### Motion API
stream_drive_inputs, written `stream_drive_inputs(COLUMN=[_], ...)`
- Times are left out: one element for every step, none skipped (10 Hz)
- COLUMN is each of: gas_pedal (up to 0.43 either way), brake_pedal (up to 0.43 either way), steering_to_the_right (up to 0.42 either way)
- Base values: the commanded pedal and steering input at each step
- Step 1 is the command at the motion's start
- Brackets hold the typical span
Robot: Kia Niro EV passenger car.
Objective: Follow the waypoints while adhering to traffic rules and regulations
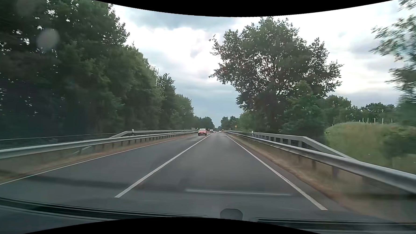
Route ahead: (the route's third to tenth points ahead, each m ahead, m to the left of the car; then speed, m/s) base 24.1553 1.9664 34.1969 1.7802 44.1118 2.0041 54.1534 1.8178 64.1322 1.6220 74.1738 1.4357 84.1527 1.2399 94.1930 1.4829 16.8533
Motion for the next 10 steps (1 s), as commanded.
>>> stream_drive_inputs(gas_pedal=[0.157,0.157,0.157,0.157,0.157,0.157,0.157,0.157,0.157,0.157], brake_pedal=[0.0,0.0,0.0,0.0,0.0,0.0,0.0,0.0,0.0,0.0], steering_to_the_right=[-0.003,-0.003,-0.003,-0.003,-0.003,-0.003,-0.003,-0.003,-0.003,-0.003])
